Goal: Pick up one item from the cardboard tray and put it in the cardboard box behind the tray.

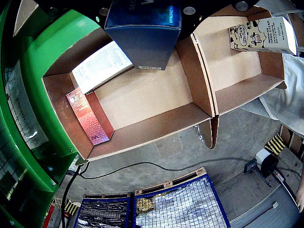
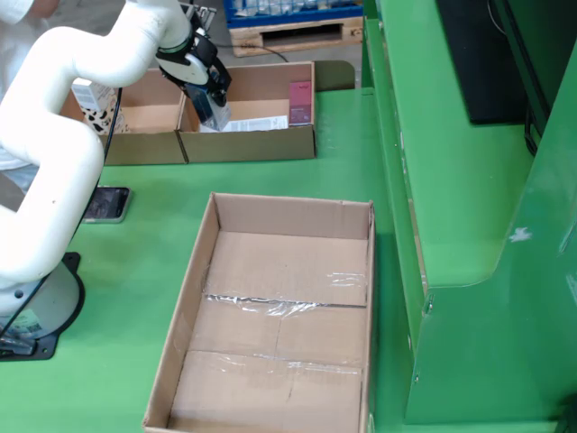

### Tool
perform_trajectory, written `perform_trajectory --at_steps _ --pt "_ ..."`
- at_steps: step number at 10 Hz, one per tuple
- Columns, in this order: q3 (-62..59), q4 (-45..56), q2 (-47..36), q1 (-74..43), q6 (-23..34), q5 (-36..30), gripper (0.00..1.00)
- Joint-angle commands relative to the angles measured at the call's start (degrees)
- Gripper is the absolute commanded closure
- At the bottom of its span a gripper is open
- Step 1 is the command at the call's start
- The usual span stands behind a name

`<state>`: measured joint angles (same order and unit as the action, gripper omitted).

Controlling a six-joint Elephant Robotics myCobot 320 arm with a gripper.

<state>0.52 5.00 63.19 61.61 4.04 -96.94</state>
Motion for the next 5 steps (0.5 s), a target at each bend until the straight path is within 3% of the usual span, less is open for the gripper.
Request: perform_trajectory --at_steps 1,5 --pt "-0.5 0.4 -0.6 -0.1 0.4 0.4 0.8" --pt "-0.5 0.4 -0.6 -0.1 0.4 0.4 0.4"
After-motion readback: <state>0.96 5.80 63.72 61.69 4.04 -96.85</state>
